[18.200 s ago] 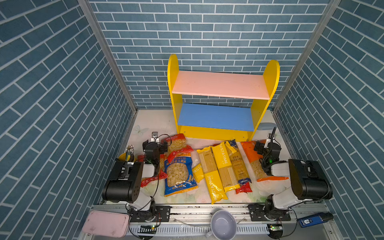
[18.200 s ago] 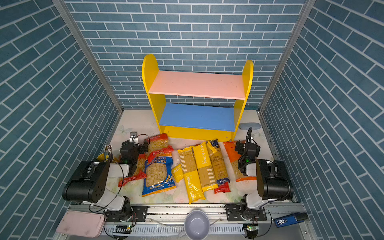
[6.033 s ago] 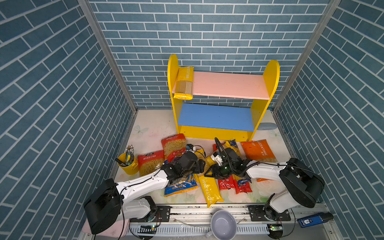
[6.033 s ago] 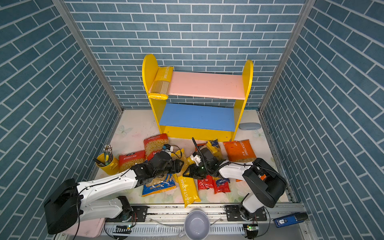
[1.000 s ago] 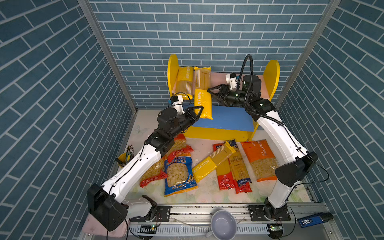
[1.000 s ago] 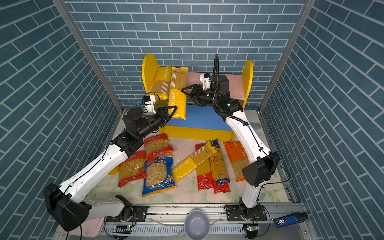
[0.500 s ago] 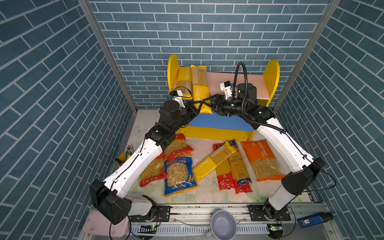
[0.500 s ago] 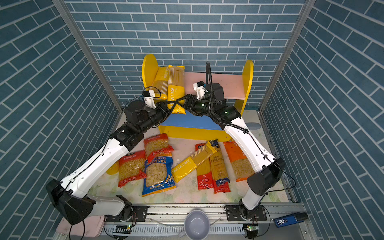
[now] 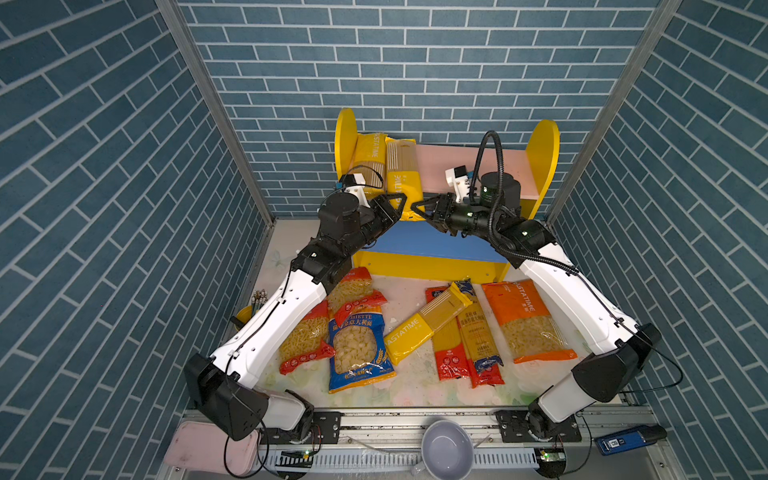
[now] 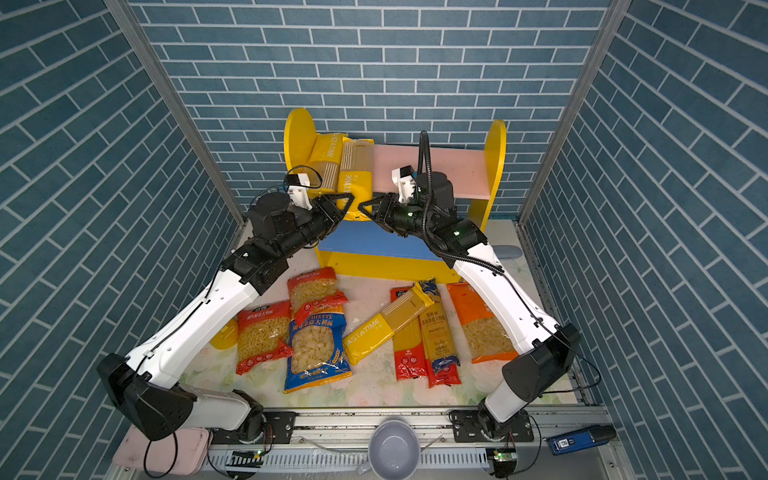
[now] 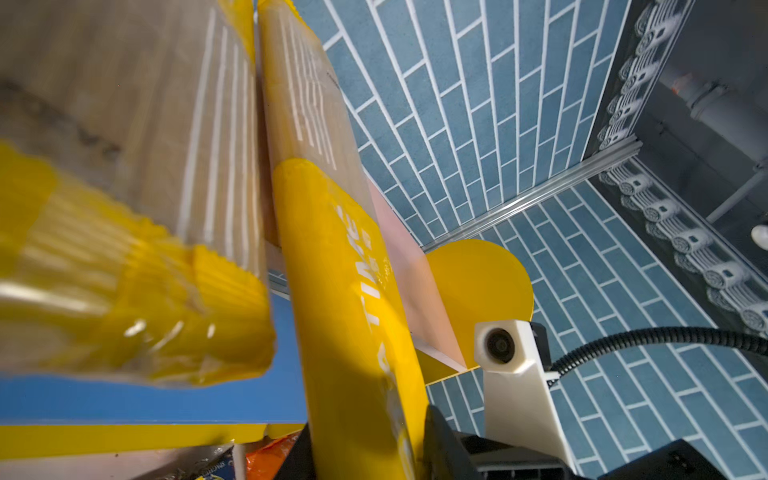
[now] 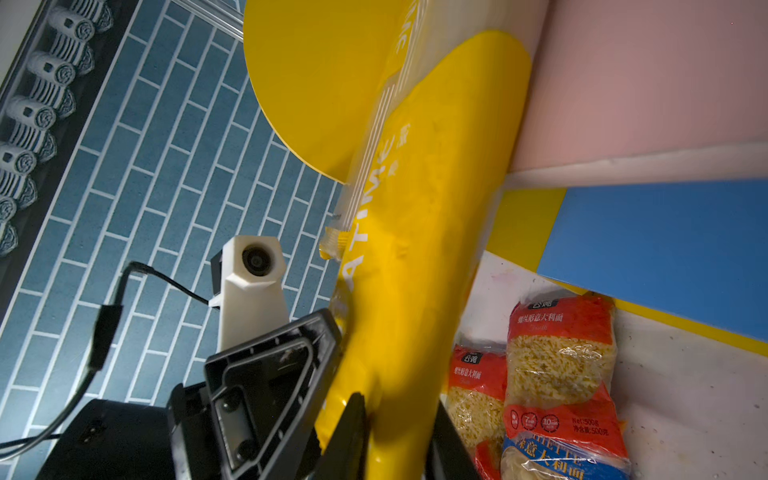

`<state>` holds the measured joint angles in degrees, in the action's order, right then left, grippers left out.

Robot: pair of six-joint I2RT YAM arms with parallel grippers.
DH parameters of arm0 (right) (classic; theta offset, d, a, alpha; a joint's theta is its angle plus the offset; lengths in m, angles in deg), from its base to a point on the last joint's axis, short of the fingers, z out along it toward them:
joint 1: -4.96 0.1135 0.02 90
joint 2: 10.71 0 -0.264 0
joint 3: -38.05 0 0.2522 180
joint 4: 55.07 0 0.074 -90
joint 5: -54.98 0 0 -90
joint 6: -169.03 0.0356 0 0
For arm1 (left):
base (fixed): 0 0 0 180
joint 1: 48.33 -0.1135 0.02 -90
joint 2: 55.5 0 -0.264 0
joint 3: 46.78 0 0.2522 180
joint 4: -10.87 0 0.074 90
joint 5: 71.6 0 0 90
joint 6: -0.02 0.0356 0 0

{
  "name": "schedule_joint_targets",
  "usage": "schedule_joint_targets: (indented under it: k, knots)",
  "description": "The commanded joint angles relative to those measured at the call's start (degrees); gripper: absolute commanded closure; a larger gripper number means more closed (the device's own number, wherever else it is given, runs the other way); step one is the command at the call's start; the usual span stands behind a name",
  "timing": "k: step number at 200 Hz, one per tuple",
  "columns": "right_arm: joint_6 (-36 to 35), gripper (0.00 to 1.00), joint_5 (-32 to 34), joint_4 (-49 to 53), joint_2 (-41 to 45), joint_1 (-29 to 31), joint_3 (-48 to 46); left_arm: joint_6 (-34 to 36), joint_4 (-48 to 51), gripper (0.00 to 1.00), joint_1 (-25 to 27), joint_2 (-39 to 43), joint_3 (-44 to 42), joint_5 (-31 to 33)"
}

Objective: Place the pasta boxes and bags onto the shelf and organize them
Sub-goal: 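Push the pack beside the first pack with the right gripper while the left steadies it, then release the pack and lower both grippers back toward the pasta pile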

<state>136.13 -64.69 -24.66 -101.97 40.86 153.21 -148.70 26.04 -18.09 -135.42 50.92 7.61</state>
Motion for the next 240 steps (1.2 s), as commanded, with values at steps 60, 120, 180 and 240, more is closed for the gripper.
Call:
schedule_joint_targets:
  k: [60,120,180,240]
  knots:
    - [6.6,0.91,6.0,-8.5,-1.3,-1.1,6.0,3.1,-1.1,0.3,-6.0,10.3,-3.8,0.0]
    - [13.8,0.95,11.7,-13.4,-4.9,-0.5,9.4,2.5,-1.2,0.3,-7.7,13.3,-8.5,-1.3]
    - [13.7,0.96,9.3,-8.7,-11.5,0.5,16.1,1.6,-1.2,0.3,-7.7,15.7,-12.8,-1.0]
    - [11.8,0.95,5.8,-5.8,-9.9,1.2,15.2,2.4,-1.2,0.3,-7.7,15.5,-13.3,-0.6]
